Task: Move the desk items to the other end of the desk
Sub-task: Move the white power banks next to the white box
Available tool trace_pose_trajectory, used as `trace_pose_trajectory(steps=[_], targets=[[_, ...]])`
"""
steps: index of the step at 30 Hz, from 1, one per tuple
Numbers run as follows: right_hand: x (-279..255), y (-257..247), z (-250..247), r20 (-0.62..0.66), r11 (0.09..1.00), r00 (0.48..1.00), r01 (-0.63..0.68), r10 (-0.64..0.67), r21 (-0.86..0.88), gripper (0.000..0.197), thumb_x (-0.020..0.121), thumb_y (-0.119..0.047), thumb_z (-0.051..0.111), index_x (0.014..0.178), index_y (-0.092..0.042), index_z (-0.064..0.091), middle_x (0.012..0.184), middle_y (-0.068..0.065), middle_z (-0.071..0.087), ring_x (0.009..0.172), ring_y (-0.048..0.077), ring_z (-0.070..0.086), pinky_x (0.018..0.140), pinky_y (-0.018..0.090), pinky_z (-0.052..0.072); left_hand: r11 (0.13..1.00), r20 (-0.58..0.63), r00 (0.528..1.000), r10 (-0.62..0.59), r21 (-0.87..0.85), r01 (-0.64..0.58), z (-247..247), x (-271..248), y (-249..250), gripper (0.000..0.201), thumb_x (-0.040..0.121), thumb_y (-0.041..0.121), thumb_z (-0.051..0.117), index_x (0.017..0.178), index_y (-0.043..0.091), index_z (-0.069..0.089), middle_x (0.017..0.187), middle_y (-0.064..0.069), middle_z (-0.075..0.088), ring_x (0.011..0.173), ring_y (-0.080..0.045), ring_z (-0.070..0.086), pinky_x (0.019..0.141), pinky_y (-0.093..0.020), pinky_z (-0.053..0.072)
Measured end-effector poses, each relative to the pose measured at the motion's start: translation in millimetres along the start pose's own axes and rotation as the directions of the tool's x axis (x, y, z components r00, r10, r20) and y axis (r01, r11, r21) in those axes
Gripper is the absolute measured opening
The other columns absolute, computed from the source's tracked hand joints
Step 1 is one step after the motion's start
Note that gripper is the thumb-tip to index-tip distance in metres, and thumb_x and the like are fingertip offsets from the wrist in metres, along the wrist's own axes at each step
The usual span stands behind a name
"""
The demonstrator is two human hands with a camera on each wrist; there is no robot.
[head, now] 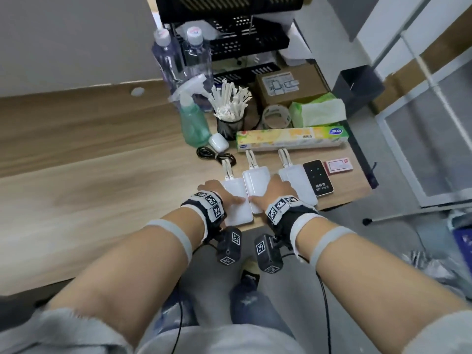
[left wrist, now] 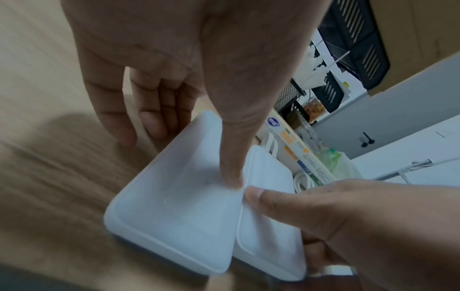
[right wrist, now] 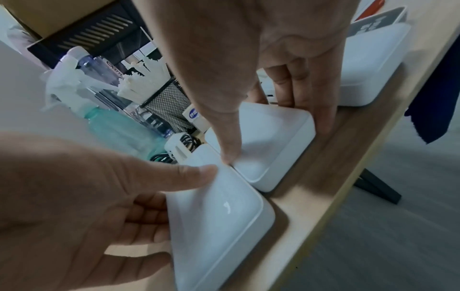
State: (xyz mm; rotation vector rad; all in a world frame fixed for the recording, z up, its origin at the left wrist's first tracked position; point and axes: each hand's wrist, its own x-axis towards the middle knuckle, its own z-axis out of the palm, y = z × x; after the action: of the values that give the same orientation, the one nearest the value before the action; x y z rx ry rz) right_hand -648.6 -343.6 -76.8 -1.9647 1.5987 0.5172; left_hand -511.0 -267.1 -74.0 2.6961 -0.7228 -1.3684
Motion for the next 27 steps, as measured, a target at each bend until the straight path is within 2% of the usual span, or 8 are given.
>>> trace_pose_trajectory(steps=[3,6,10,15,18,21,24,27], targets=[[4.6,-3.5,2.6,0.02,1.0,1.0,0.012,-0.011,-0.029,0.092,0.066,-0.061,0.074,0.134,-0.01,0.039,0.125,0.014,0.055,0.115,0.033,0.057,0.087,0.037,0.05,0.998,0.04,0.999,-0.014,-0.057,0.017,-3.2,1.3,-7.4,0.083,0.058,0.062,0.084,0.116,0.008,0.061,0.114,-0.011,0.066,0.103,-0.028,0.064,0.079,-0.032,0.052],[0.6,-7.9,8.4,0.059,1.0,0.998,0.015,-0.014,-0.004,0.098,0.068,-0.058,0.074,0.139,-0.007,0.031,0.119,0.012,0.06,0.107,0.031,0.062,0.082,0.036,0.052,0.99,0.044,0.999,-0.001,-0.14,0.007,-1.9,-1.5,-19.7,0.088,0.059,0.055,0.088,0.122,0.005,0.054,0.113,-0.01,0.065,0.097,-0.028,0.063,0.069,-0.031,0.047],[-20.5,-18.9,13.0,0.07,0.998,0.997,0.013,-0.018,0.068,0.08,0.077,-0.046,0.074,0.133,-0.006,0.032,0.117,0.013,0.062,0.105,0.033,0.063,0.077,0.033,0.049,0.975,-0.008,0.998,0.063,-0.212,-0.063,2.8,-12.6,-44.6,0.092,0.067,0.049,0.084,0.134,0.009,0.035,0.125,-0.011,0.056,0.113,-0.032,0.058,0.077,-0.034,0.045],[-51.0,-53.4,23.0,0.022,0.967,0.991,0.121,-0.129,0.226,0.067,0.078,-0.044,0.07,0.129,-0.016,0.037,0.117,0.011,0.062,0.101,0.034,0.062,0.074,0.032,0.046,0.914,-0.044,0.99,0.131,-0.381,-0.138,-14.1,-27.8,-108.9,0.068,0.071,0.044,0.083,0.125,0.013,0.054,0.121,-0.007,0.064,0.103,-0.026,0.061,0.083,-0.033,0.051],[-73.7,-104.9,35.0,0.06,0.909,0.982,0.139,-0.176,0.393,0.07,0.067,-0.047,0.073,0.123,-0.024,0.037,0.112,0.008,0.06,0.096,0.036,0.064,0.072,0.048,0.059,0.755,-0.119,0.991,0.064,-0.644,-0.126,-52.8,-39.8,-169.3,0.047,0.074,0.038,0.083,0.11,0.013,0.067,0.107,-0.006,0.071,0.093,-0.023,0.068,0.076,-0.032,0.057],[-70.5,-162.8,68.9,0.084,0.836,0.956,0.201,-0.281,0.51,0.08,0.054,-0.051,0.075,0.123,-0.028,0.042,0.111,0.005,0.062,0.094,0.036,0.066,0.059,0.051,0.06,0.534,-0.142,0.99,0.011,-0.836,-0.125,-108.6,-54.0,-238.0,0.044,0.072,0.037,0.085,0.103,0.01,0.068,0.097,-0.007,0.073,0.082,-0.021,0.07,0.063,-0.028,0.056],[-140.8,-258.7,71.9,0.094,0.763,0.916,0.263,-0.389,0.59,0.067,0.064,-0.042,0.079,0.117,-0.024,0.042,0.114,0.009,0.061,0.095,0.034,0.066,0.064,0.052,0.06,0.334,-0.134,0.991,0.025,-0.933,-0.135,-165.8,-64.2,-321.5,0.077,0.049,0.041,0.092,0.111,0.005,0.065,0.106,-0.017,0.075,0.097,-0.034,0.072,0.09,-0.054,0.057],[-210.0,-352.2,85.1,0.144,0.669,0.867,0.252,-0.477,0.7,0.05,0.086,-0.015,0.07,0.125,-0.015,0.038,0.117,0.01,0.055,0.099,0.036,0.064,0.059,0.048,0.061,0.237,-0.205,0.979,0.02,-0.95,-0.204,-216.7,-84.1,-407.2,0.068,0.054,0.038,0.086,0.112,0.01,0.063,0.112,-0.018,0.073,0.107,-0.038,0.068,0.1,-0.058,0.049]])
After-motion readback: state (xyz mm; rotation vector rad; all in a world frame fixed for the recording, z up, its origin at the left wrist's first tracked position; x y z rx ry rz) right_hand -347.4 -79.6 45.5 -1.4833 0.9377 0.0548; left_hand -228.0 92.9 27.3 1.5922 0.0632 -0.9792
